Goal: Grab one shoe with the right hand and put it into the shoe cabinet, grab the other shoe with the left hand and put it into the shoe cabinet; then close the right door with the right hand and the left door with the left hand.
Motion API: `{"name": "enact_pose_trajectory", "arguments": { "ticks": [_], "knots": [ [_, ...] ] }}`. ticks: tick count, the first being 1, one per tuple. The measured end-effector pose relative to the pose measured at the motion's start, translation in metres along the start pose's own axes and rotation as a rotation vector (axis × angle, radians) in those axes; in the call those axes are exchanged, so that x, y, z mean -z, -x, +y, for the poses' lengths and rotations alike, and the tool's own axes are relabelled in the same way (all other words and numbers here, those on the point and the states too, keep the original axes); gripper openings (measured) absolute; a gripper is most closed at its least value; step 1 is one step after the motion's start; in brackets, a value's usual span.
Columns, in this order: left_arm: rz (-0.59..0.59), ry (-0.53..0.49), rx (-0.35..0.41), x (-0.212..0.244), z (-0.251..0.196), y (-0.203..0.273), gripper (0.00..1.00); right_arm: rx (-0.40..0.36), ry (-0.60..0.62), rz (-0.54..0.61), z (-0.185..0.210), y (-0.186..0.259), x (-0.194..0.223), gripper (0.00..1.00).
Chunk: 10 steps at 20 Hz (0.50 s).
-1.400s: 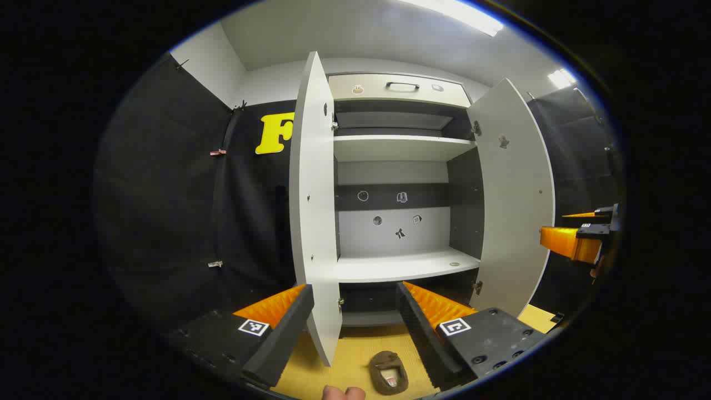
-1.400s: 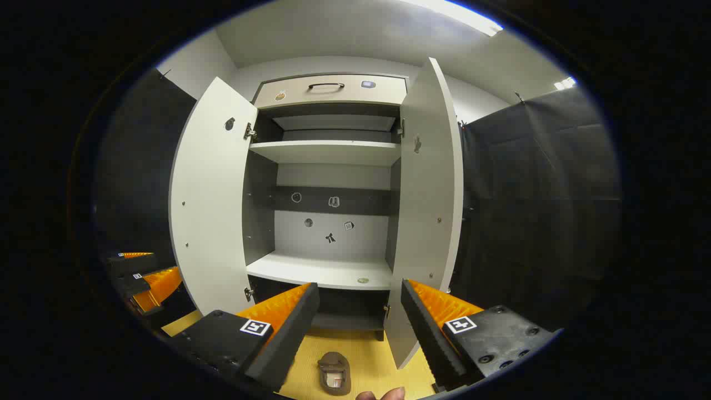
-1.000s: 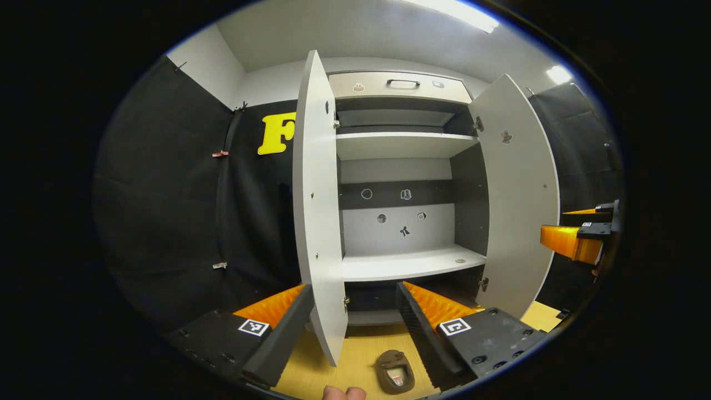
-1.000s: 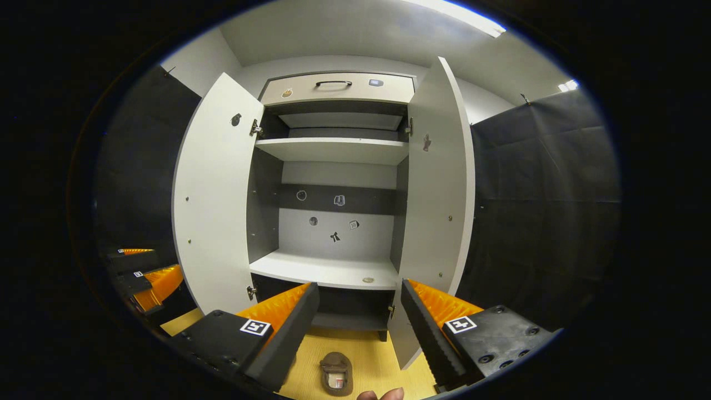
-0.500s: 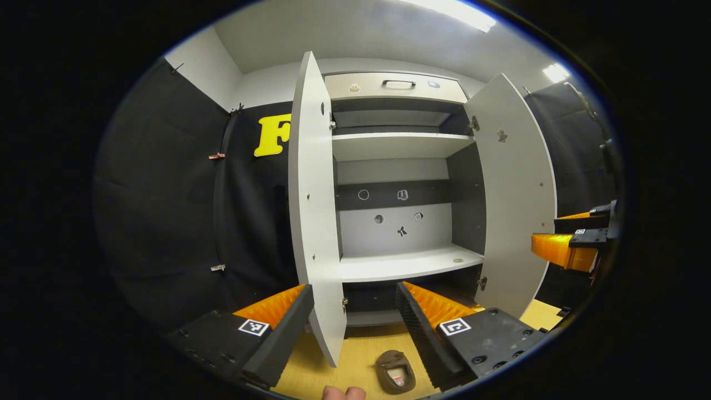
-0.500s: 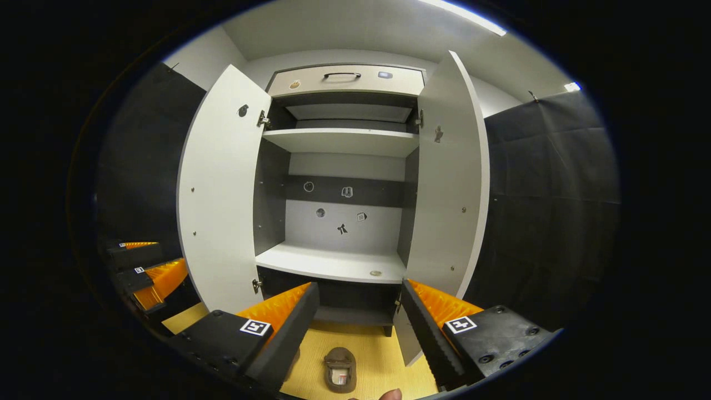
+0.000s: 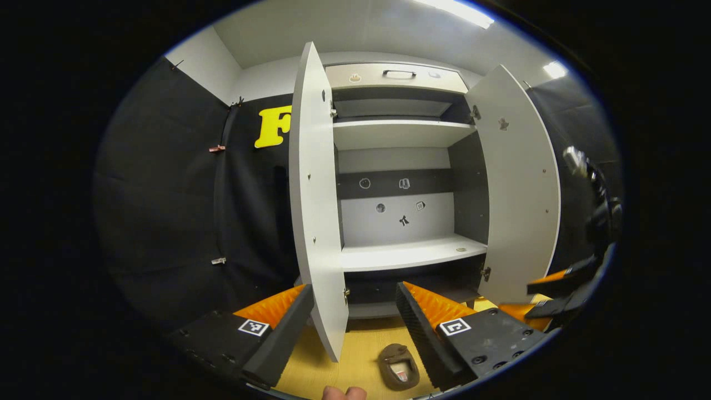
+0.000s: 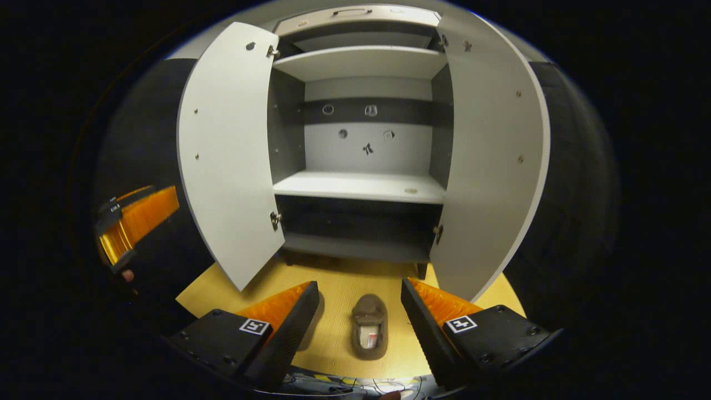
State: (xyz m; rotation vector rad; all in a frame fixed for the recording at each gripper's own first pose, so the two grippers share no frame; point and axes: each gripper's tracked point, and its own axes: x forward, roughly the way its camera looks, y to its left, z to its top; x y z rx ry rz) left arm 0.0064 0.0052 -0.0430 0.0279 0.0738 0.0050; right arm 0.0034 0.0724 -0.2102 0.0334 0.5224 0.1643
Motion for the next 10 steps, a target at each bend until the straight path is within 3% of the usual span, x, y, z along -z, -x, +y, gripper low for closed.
{"name": "enact_pose_trajectory", "arguments": {
  "ticks": [6,10],
  "knots": [
    [0.030,-0.047,-0.022,0.021,0.007,-0.002,0.95,-0.019,-0.111,0.253,0.010,-0.066,0.110,1.00],
    [0.065,-0.040,-0.026,0.036,0.008,-0.001,0.93,0.011,-0.171,0.332,0.002,-0.114,0.154,0.97]
  ]
}}
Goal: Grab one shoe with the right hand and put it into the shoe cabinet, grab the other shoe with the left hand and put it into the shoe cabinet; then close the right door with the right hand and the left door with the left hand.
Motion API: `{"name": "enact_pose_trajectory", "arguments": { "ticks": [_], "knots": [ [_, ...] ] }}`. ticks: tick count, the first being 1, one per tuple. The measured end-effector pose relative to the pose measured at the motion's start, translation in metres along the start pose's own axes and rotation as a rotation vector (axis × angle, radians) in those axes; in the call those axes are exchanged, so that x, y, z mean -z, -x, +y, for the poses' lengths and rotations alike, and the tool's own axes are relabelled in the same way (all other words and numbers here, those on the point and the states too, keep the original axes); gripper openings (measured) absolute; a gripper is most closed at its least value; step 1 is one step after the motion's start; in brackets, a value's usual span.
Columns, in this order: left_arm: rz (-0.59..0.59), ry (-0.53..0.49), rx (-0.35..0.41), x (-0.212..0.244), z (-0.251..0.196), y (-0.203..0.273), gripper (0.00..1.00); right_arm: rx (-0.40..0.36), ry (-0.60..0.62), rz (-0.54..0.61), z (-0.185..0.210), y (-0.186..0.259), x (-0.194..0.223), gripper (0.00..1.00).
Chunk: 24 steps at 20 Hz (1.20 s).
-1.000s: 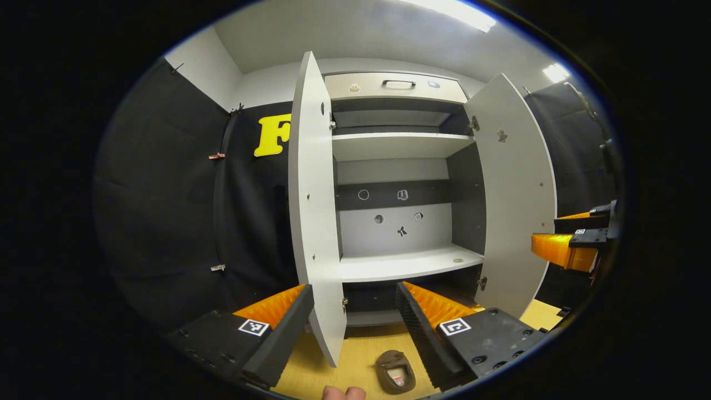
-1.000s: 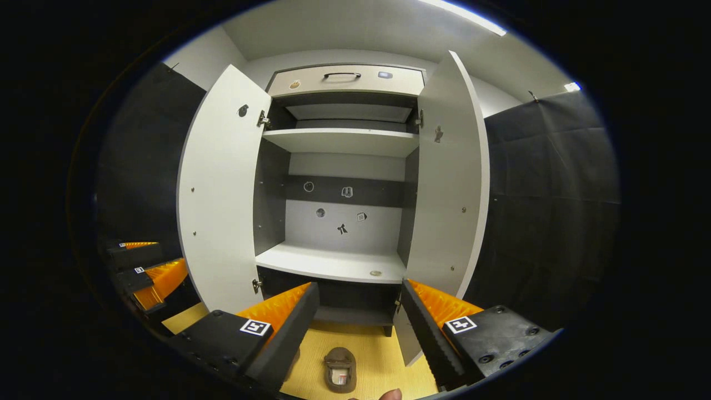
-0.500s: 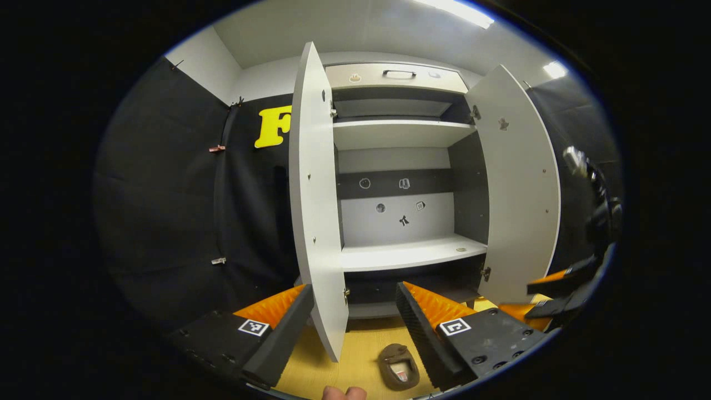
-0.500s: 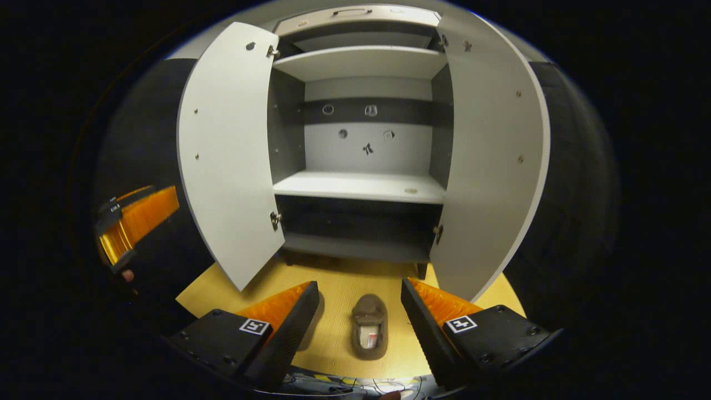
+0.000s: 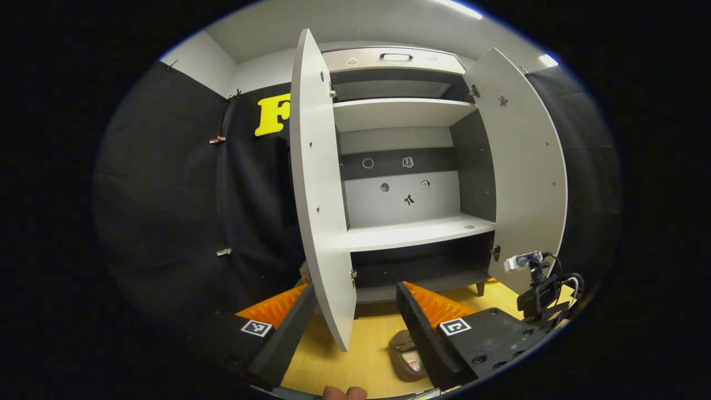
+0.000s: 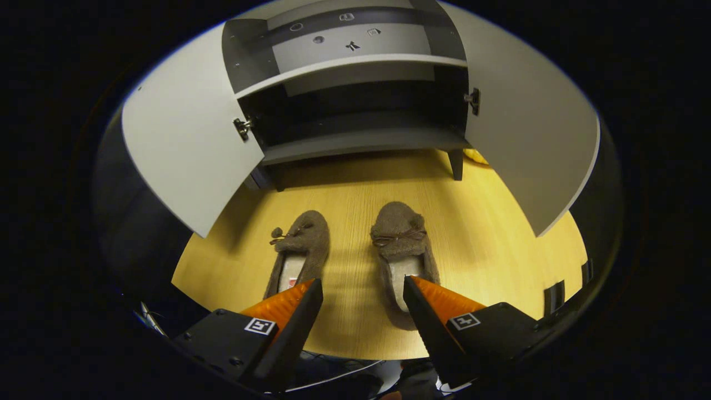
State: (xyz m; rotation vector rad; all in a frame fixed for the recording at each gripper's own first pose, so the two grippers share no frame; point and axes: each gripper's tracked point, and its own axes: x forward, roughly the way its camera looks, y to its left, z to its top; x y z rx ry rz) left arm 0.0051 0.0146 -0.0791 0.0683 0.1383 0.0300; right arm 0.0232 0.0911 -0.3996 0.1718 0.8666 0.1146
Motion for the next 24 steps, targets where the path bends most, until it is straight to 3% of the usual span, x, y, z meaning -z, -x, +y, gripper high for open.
{"name": "enact_pose_trajectory", "arguments": {
  "ticks": [2,6,7,10,11,13,14,15,16,17,24],
  "knots": [
    [0.017,0.002,-0.008,0.008,0.001,0.000,0.93,0.008,-0.019,0.015,-0.006,-0.025,0.005,0.91],
    [0.049,0.017,-0.027,0.022,0.007,0.000,0.93,0.036,-0.009,0.020,-0.016,-0.069,0.009,0.90],
    [0.058,0.021,-0.033,0.026,0.009,0.000,0.93,0.041,-0.005,0.014,-0.015,-0.080,0.006,0.79],
    [0.084,0.020,-0.049,0.035,0.013,-0.002,0.93,0.079,0.022,-0.019,-0.019,-0.100,-0.002,0.76],
    [0.095,0.019,-0.053,0.040,0.014,-0.001,0.93,0.094,0.024,-0.033,-0.022,-0.103,-0.006,0.58],
    [0.115,0.029,-0.065,0.045,0.018,-0.002,0.93,0.125,0.024,-0.052,-0.029,-0.109,-0.010,0.38],
    [0.121,0.036,-0.071,0.046,0.020,-0.002,0.93,0.122,0.019,-0.062,-0.028,-0.108,-0.013,0.39],
    [0.124,0.039,-0.076,0.048,0.021,-0.002,0.93,0.121,0.022,-0.065,-0.029,-0.118,-0.012,0.20],
    [0.127,0.039,-0.079,0.048,0.022,-0.002,0.93,0.110,0.037,-0.061,-0.028,-0.116,-0.011,0.19],
    [0.127,0.033,-0.081,0.048,0.023,-0.003,0.93,0.105,0.053,-0.073,-0.026,-0.103,-0.016,0.06],
    [0.135,0.030,-0.076,0.050,0.021,-0.011,0.93,0.043,0.070,-0.082,-0.027,-0.090,-0.029,0.05]
  ]
}}
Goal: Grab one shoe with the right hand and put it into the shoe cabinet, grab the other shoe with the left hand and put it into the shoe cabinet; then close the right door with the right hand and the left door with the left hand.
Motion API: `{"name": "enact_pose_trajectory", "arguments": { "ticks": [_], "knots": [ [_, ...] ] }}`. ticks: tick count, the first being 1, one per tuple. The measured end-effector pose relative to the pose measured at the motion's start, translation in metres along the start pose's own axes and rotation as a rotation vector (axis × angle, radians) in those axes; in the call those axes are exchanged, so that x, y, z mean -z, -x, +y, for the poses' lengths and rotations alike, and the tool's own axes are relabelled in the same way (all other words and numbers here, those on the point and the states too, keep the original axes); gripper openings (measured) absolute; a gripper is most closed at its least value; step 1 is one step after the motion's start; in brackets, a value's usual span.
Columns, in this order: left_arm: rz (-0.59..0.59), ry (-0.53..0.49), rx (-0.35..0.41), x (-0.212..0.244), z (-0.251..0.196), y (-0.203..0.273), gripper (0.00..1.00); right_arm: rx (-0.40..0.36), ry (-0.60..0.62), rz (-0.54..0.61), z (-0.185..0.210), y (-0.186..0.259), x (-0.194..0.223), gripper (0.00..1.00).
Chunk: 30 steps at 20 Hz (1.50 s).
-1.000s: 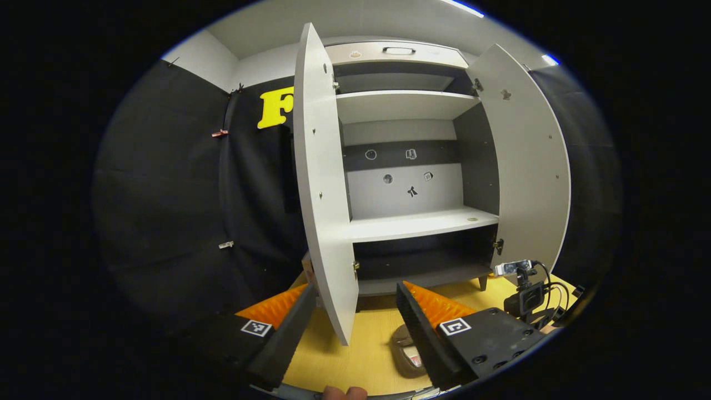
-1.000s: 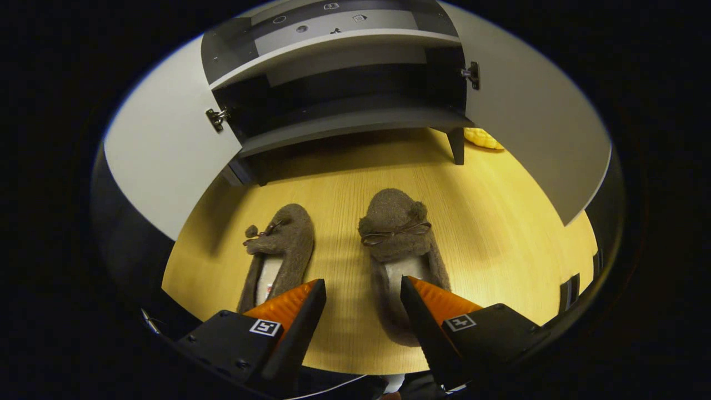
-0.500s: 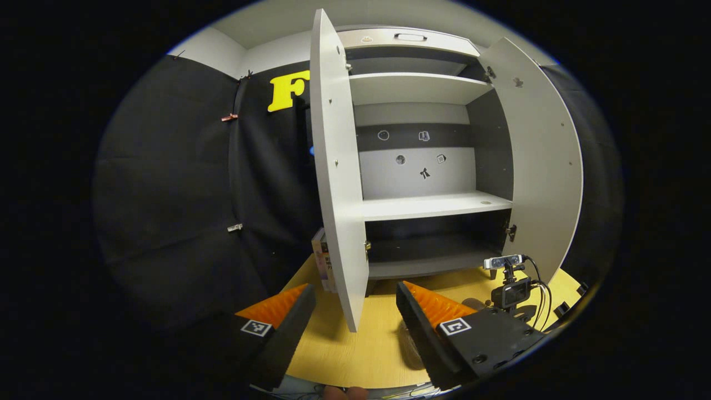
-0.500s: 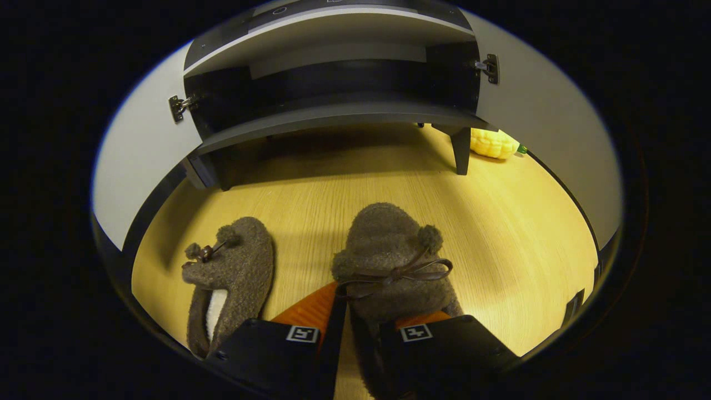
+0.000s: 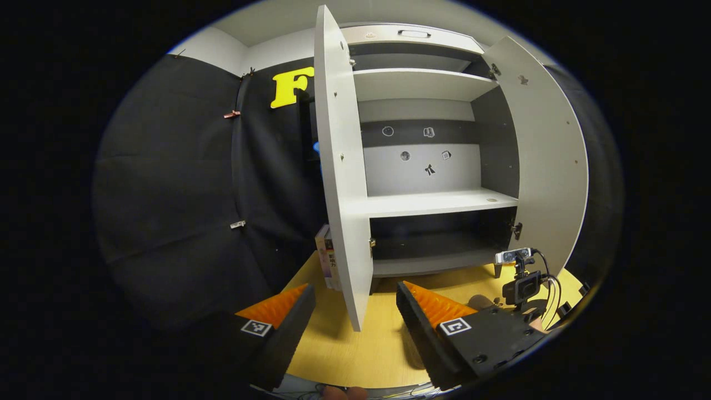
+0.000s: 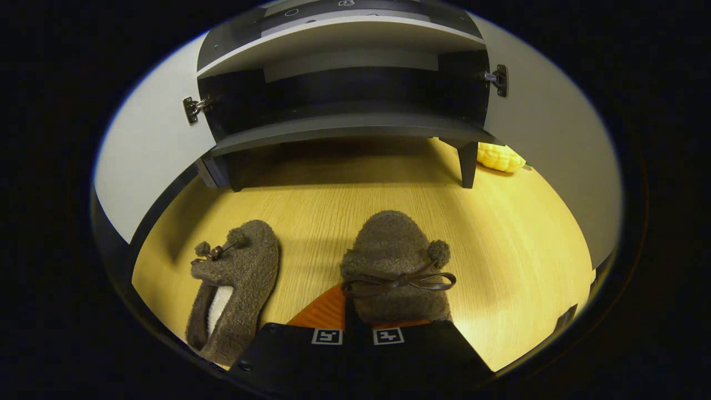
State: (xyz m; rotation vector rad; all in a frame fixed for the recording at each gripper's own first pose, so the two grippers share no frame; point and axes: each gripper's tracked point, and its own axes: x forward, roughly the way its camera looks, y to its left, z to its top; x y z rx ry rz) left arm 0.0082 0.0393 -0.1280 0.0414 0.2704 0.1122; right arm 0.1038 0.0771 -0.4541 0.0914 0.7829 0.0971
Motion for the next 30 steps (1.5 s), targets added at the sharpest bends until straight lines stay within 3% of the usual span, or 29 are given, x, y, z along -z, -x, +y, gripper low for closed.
{"name": "enact_pose_trajectory", "arguments": {
  "ticks": [8,16,22,30],
  "knots": [
    [-0.004,0.002,0.038,-0.002,-0.013,-0.006,0.93,-0.044,-0.054,-0.101,0.004,0.094,-0.106,0.05],
    [-0.023,0.003,0.096,-0.009,-0.033,-0.004,0.93,-0.077,0.033,-0.207,0.022,0.162,-0.256,0.05],
    [-0.021,0.007,0.128,-0.011,-0.048,0.001,0.93,-0.094,0.008,-0.229,0.028,0.127,-0.363,0.05],
    [-0.002,0.023,0.104,-0.007,-0.049,0.007,0.94,-0.043,-0.045,-0.228,0.012,0.036,-0.451,0.05]
  ]
}}
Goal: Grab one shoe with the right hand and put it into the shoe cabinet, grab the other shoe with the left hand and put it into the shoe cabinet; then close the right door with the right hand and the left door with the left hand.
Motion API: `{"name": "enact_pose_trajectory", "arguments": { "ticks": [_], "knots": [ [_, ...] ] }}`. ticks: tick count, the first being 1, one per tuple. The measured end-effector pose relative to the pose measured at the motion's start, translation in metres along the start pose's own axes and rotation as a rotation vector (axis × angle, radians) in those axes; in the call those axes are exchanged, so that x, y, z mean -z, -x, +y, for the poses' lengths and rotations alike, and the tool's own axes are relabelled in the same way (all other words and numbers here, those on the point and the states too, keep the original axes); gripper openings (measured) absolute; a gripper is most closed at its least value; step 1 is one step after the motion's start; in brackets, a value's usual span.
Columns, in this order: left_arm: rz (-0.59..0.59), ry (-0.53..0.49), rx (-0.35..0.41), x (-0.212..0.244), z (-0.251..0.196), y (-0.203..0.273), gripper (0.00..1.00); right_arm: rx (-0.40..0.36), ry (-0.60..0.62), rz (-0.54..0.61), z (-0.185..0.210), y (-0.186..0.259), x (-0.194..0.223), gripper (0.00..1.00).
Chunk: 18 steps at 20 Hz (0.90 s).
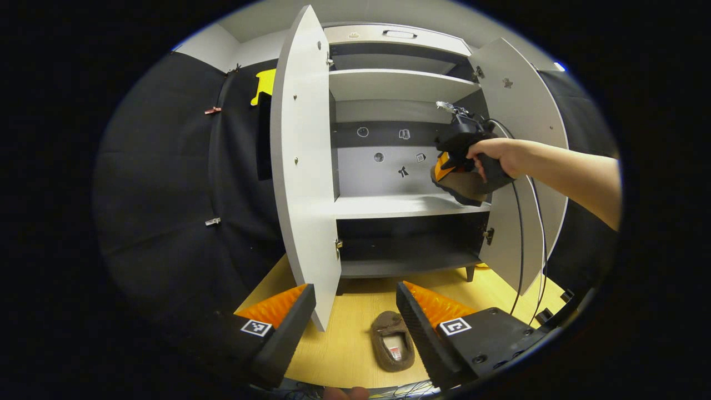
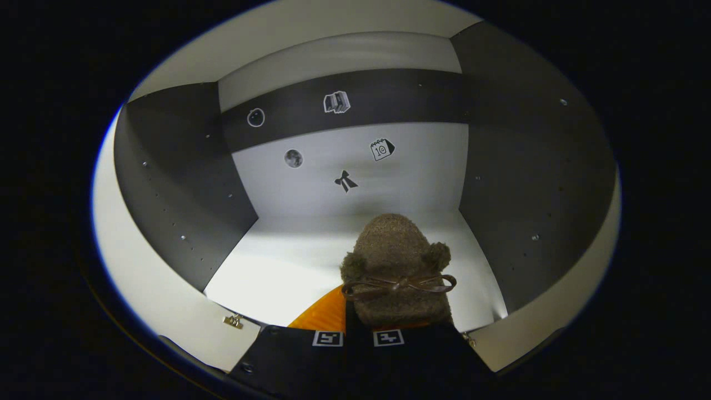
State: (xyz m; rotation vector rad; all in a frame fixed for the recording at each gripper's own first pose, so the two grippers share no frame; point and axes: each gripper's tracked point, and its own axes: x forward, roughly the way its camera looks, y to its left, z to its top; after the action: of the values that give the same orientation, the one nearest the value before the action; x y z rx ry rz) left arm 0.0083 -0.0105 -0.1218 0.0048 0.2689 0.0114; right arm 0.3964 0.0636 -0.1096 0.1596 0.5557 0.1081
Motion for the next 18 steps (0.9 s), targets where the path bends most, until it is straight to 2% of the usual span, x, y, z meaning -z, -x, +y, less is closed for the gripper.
{"name": "enact_pose_trajectory", "arguments": {
  "ticks": [5,8,10,14,15,18],
  "knots": [
    [0.001,0.015,-0.036,0.001,0.005,0.001,0.93,0.062,-0.002,0.009,-0.013,-0.056,-0.015,0.05],
    [0.019,0.021,-0.058,0.006,0.008,0.001,0.93,0.072,-0.052,0.038,-0.013,-0.086,-0.012,0.05],
    [0.021,0.020,-0.067,0.008,0.010,0.002,0.93,0.104,-0.045,0.063,-0.020,-0.099,-0.005,0.06],
    [0.026,0.021,-0.081,0.010,0.014,0.002,0.93,0.108,-0.027,0.064,-0.014,-0.101,-0.003,0.10],
    [0.030,0.022,-0.082,0.011,0.015,0.001,0.93,0.106,-0.016,0.066,-0.013,-0.098,-0.002,0.19],
    [0.031,0.029,-0.078,0.011,0.016,-0.004,0.93,0.069,-0.032,0.078,-0.004,-0.086,-0.002,0.34]
  ]
}}
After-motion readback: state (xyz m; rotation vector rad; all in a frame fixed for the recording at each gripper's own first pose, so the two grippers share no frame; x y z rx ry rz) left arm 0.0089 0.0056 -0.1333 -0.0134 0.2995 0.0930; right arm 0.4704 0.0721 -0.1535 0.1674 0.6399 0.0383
